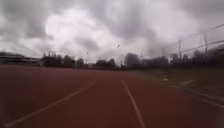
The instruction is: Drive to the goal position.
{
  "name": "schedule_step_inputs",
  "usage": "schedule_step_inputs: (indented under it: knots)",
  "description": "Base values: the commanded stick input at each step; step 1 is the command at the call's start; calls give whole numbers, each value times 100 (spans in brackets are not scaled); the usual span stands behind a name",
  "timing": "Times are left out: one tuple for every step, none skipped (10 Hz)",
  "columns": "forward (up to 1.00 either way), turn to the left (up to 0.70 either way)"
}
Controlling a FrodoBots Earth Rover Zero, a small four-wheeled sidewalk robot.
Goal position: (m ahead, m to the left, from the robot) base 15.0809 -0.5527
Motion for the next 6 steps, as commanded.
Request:
schedule_step_inputs:
  knots:
    - [0, 0]
    - [0, 0]
    - [0, 0]
    - [0, 0]
    - [0, 0]
    - [0, 0]
